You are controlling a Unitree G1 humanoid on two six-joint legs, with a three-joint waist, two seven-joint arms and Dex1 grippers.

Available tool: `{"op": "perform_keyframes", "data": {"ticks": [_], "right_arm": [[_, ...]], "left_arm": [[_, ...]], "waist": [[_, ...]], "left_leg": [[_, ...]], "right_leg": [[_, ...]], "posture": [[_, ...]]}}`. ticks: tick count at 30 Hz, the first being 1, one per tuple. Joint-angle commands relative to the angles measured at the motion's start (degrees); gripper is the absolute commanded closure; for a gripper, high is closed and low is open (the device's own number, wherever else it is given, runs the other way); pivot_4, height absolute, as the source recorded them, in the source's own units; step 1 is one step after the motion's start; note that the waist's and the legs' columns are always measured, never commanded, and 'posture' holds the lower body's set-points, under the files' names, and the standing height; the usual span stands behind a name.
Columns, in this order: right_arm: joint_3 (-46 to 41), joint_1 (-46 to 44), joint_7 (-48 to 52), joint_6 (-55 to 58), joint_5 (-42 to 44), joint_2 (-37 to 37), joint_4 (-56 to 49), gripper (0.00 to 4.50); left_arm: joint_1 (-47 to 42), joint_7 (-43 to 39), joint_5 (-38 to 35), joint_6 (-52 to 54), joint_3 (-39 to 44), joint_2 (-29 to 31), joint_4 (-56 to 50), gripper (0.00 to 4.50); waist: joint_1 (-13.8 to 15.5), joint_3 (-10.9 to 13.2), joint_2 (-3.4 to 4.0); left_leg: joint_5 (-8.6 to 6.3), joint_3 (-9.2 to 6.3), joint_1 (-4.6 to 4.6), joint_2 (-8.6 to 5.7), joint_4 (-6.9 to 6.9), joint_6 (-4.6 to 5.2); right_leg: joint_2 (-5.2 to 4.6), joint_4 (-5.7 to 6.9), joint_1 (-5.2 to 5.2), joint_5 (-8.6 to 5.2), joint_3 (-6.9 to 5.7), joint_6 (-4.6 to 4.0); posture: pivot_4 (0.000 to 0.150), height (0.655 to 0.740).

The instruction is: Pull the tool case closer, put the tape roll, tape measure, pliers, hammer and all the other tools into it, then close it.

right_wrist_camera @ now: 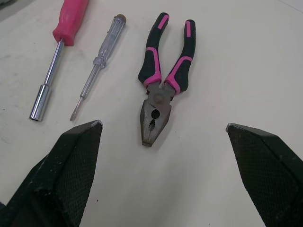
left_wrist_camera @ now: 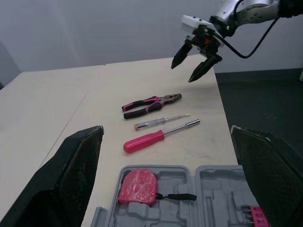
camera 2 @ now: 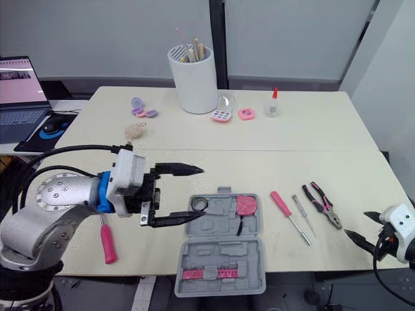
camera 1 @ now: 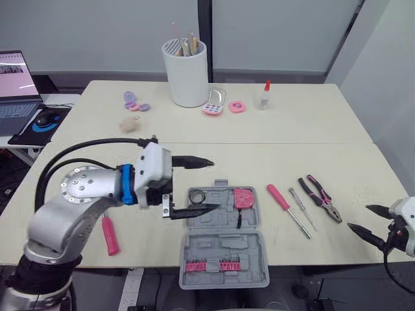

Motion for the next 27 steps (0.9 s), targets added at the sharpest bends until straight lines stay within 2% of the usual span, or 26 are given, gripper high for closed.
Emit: {"op": "perform_keyframes", "data": {"ticks": [1,11,18,26,27], "right_arm": [[2.4,-3.7,-1.7,-2.7,-1.2,1.5,2.7,0.04],[9.1,-15.0,-5.5,-2.6,-3.6,6.2,15.3,0.04],[11.7,-17.9,-6.4,-6.0,-6.2,6.0,23.6,0.04],[13.5,-20.0,-5.5,-8.0,-7.3,6.0,27.3,0.04],[13.7,-20.2,-5.5,-8.3,-7.5,6.0,27.6,0.43]], "left_arm": [[-0.7,0.0,0.9,-1.9,-1.6,-0.8,-0.7,0.00],[0.1,0.8,2.5,-3.3,-3.3,-1.9,-0.6,0.00],[0.7,0.8,2.8,-3.3,-3.8,-2.0,-1.1,0.00],[-0.1,0.8,3.2,-3.7,-4.8,-2.6,-0.2,0.00],[-0.1,0.7,3.2,-3.8,-4.9,-2.7,-0.1,0.00]], "waist": [[0.0,0.0,0.00],[0.3,0.0,0.07],[0.3,0.0,0.08],[0.2,0.0,0.05],[0.2,0.0,0.05]], "left_leg": [[0.00,0.00,-0.01,0.00,0.02,0.00],[0.00,-0.01,-0.06,0.03,0.06,0.00],[0.00,-0.01,-0.04,0.03,0.06,0.00],[0.01,-0.02,-0.01,0.03,0.08,0.00],[0.01,-0.01,0.00,0.03,0.08,0.00]], "right_leg": [[0.04,0.01,0.00,0.00,-0.03,0.00],[0.06,0.01,0.02,0.14,-0.04,-0.24],[-0.02,0.01,0.03,0.14,-0.03,-0.24],[0.02,0.02,0.08,0.15,-0.06,-0.24],[0.03,0.02,0.09,0.15,-0.06,-0.24]], "posture": [[0.150,0.7400],[0.150,0.7400],[0.150,0.7400],[0.150,0.7400],[0.150,0.7400]]}}
